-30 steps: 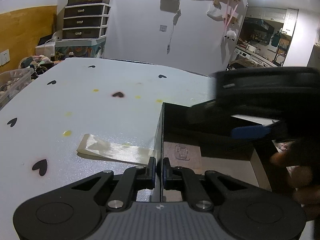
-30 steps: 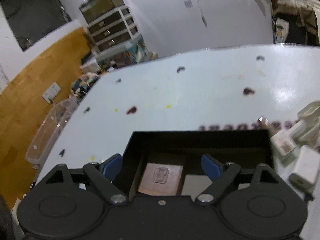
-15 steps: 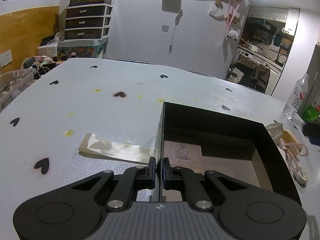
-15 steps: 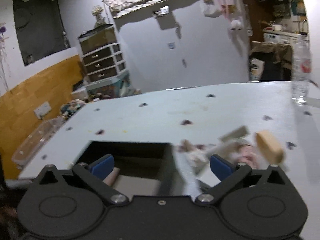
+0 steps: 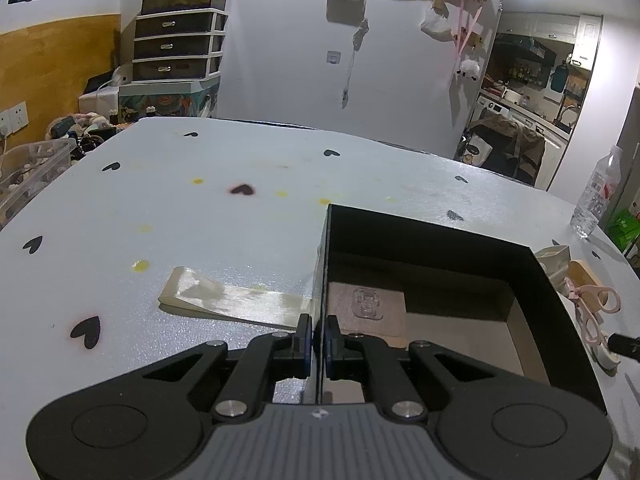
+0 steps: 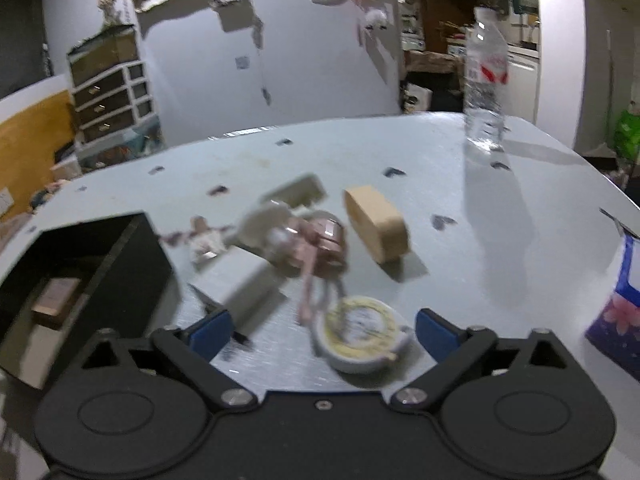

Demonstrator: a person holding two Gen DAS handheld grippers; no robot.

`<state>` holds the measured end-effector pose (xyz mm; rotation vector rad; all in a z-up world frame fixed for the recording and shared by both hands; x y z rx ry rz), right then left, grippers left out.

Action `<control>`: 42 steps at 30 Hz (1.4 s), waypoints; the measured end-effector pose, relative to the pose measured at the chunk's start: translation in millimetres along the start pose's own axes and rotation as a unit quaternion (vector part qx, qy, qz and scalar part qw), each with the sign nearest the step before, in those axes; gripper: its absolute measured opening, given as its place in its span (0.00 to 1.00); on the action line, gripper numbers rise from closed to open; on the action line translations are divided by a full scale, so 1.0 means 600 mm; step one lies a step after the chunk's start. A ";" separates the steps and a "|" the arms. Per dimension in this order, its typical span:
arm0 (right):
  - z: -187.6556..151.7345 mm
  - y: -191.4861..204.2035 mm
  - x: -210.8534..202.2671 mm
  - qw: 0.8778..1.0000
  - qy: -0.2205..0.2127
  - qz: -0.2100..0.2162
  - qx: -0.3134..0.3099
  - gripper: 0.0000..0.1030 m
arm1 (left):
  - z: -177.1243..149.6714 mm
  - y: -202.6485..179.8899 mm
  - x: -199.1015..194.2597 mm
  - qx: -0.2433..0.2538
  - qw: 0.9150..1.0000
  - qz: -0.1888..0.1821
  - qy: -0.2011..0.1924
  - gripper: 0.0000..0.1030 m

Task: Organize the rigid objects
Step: 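Grasp the round tape measure with the right tool, then lower the tape measure into the black box beside the block and open the right tool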

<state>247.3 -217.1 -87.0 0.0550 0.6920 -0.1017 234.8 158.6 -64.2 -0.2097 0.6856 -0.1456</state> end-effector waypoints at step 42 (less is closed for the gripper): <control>0.101 0.267 -0.069 0.974 0.018 0.211 -0.079 0.59 | 0.001 0.001 0.004 -0.004 1.000 0.002 -0.003 0.05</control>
Point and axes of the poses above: each gripper's, at about its wrist camera, not at the fingertips, and x roughly the way its jaws point, y to its left, z to its top, the point moved 6 cm from there along x, roughly the way its jaws point, and after that the axes turned 9 degrees about -z, right-handed, at the moved point
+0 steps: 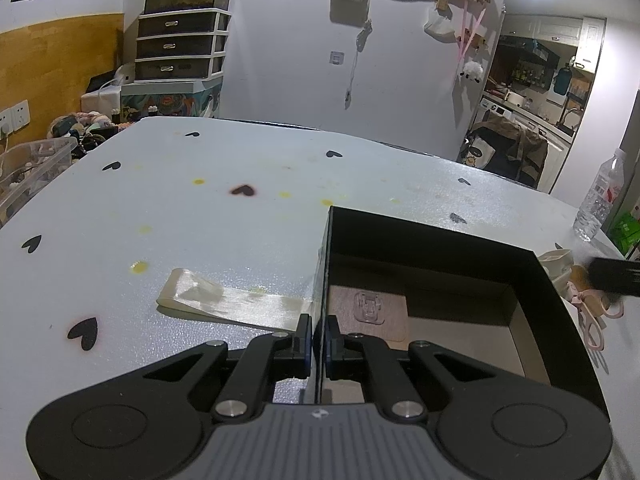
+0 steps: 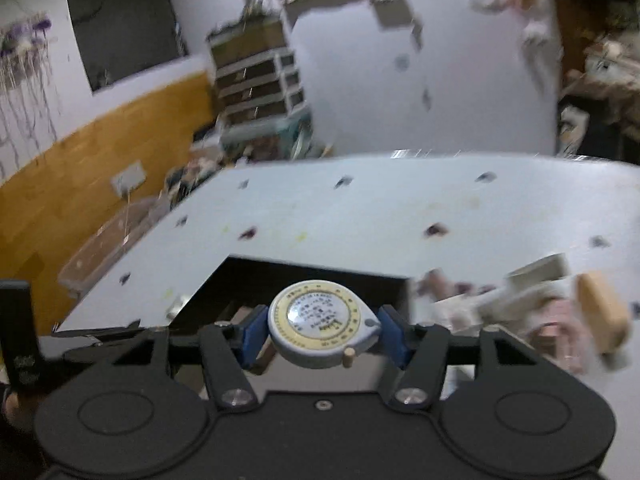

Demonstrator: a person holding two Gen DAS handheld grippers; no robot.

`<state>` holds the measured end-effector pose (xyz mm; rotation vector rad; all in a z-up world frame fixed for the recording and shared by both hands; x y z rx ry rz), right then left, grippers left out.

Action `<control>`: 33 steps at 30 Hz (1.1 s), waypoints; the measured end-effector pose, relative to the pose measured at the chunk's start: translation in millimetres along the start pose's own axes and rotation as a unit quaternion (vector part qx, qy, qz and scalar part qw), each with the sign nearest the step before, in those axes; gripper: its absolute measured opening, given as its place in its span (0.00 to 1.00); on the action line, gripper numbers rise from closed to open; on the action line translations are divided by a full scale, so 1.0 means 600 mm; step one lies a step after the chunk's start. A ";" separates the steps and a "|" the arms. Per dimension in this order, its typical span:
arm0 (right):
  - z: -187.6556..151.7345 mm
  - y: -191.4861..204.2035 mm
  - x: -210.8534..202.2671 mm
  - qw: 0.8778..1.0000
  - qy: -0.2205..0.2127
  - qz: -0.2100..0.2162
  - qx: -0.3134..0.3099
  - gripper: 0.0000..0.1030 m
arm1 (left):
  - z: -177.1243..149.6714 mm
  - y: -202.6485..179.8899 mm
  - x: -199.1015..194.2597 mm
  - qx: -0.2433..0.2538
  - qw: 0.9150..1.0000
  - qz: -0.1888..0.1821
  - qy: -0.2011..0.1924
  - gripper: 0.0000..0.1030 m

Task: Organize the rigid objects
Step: 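Lower the tape measure into the black box beside the block and open the right tool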

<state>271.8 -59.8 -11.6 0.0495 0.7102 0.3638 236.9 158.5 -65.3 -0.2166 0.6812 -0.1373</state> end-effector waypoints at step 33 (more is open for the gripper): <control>0.012 0.084 0.109 0.997 0.065 -0.034 -0.022 0.83 | 0.001 0.000 0.003 0.000 1.000 0.001 0.003 0.06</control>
Point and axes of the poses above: each gripper's, at about its wrist camera, not at the fingertips, and x roughly the way its jaws point, y to its left, z to its top, the point moved 6 cm from there along x, roughly the way its jaws point, and after that the axes turned 9 degrees about -z, right-handed, at the moved point
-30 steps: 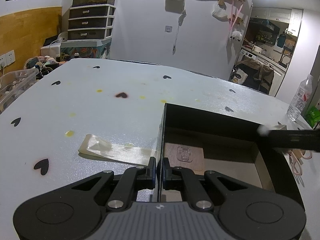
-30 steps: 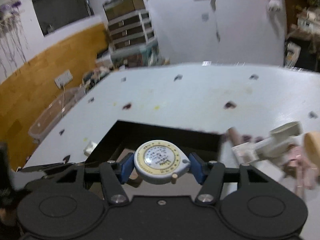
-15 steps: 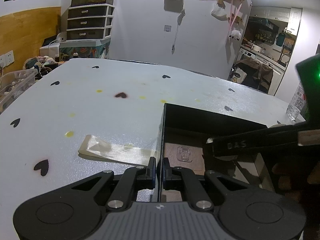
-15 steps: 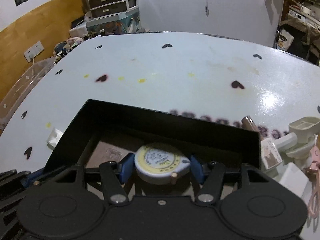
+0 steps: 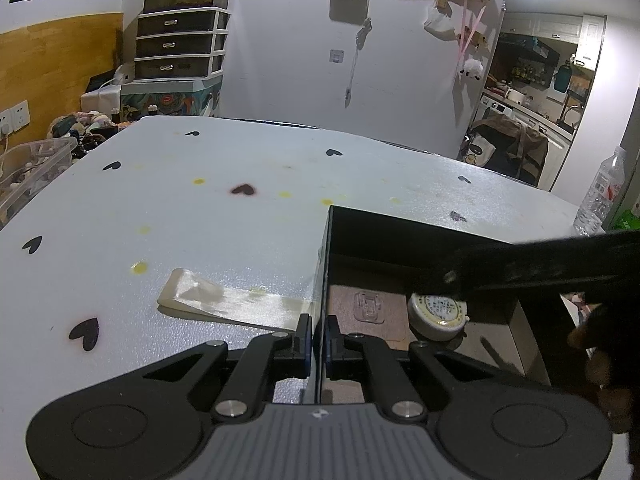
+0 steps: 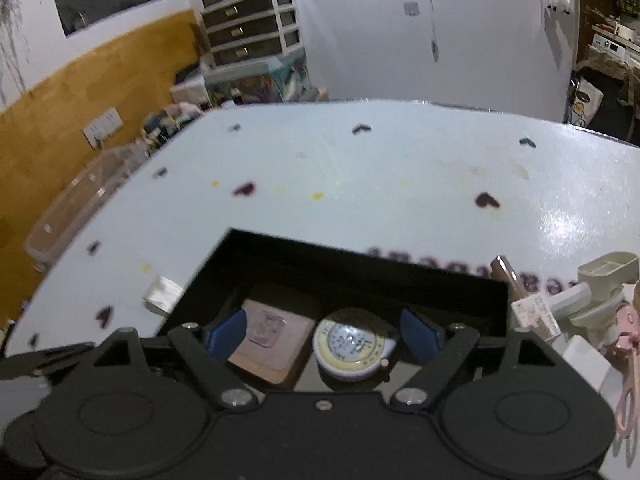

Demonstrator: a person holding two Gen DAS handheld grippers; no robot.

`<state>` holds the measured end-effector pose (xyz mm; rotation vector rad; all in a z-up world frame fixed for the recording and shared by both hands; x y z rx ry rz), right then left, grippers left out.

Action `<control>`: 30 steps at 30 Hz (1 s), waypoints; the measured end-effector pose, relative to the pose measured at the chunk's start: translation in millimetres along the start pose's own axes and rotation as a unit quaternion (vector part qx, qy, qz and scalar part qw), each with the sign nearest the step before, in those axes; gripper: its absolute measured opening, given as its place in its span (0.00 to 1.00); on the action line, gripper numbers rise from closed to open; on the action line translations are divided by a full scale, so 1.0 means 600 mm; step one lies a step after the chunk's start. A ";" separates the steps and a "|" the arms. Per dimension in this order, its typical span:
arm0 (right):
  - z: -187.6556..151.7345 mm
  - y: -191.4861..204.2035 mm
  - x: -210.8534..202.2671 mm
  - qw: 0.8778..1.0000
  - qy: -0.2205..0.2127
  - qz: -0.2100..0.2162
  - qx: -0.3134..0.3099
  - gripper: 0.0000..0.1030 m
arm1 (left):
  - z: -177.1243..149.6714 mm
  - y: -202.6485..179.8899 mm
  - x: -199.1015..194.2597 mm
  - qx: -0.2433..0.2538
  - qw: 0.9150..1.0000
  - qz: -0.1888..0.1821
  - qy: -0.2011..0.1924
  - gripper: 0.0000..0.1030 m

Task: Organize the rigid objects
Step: 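Lower the tape measure into the black box beside the block and open the right tool, then grasp the pink hair clip with the right tool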

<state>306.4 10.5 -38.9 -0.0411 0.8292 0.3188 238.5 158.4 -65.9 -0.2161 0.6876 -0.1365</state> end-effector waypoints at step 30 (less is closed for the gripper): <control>-0.097 -0.318 -0.125 0.979 -0.108 -0.154 0.078 0.89 | 0.002 -0.013 0.002 -0.005 0.999 0.040 0.004 0.06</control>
Point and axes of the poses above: each gripper's, at about its wrist camera, not at the fingertips, and x roughly the way its jaws point, y to its left, z to its top, the point moved 6 cm from there along x, roughly the way its jaws point, and after that the axes turned 9 degrees about -z, right-handed, at the moved point
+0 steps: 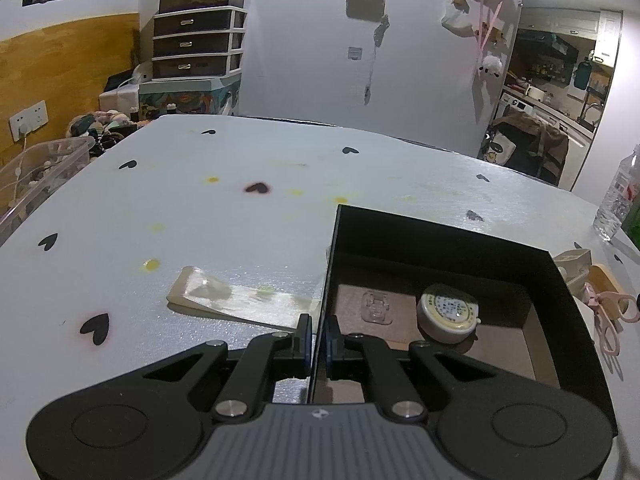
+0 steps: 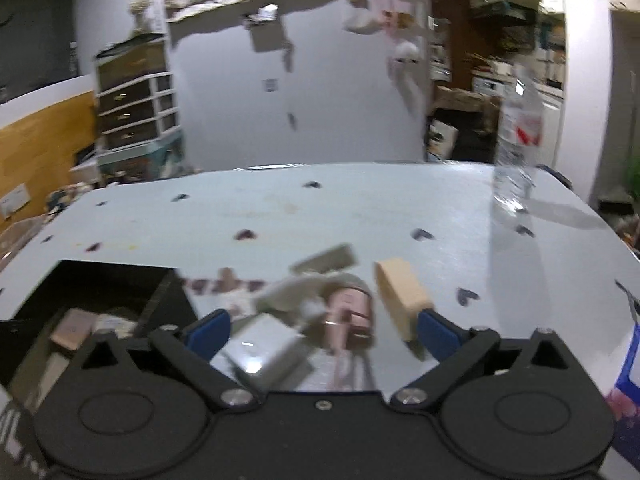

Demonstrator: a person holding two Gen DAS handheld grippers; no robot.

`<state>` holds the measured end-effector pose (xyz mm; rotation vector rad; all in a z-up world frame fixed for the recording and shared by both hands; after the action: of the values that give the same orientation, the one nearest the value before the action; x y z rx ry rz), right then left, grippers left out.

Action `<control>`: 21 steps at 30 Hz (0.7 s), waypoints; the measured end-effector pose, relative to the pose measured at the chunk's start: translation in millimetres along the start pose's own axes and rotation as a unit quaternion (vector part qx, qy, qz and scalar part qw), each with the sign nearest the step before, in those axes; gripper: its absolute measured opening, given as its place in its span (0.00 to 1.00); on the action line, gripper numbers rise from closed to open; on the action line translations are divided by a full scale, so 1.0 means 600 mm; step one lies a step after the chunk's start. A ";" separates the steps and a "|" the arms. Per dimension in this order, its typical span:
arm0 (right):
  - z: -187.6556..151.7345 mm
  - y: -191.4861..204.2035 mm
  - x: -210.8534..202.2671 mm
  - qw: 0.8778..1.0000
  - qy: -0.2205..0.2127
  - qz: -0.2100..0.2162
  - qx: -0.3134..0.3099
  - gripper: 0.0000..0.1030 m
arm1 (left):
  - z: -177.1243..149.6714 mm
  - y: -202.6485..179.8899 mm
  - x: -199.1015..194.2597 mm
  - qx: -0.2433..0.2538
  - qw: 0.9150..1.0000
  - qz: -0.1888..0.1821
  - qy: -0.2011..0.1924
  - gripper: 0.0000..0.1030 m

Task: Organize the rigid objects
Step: 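Grasp the pink hair clip with the right tool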

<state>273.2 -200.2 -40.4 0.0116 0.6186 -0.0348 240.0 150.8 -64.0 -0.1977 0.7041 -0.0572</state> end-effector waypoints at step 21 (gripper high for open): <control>-0.018 -0.004 0.098 0.999 0.026 -0.024 0.010 0.04 | -0.001 0.000 0.003 -0.004 1.000 0.002 0.000 0.06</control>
<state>315.0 -203.9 -83.3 0.0163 0.6713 -0.0881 240.8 150.2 -65.5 -0.2040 0.7056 -0.0508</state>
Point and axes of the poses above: each gripper's, at about its wrist camera, not at the fingertips, and x roughly the way its jaws point, y to its left, z to its top, the point moved 6 cm from there along x, roughly the way its jaws point, and after that the axes turned 9 degrees about -z, right-handed, at the moved point
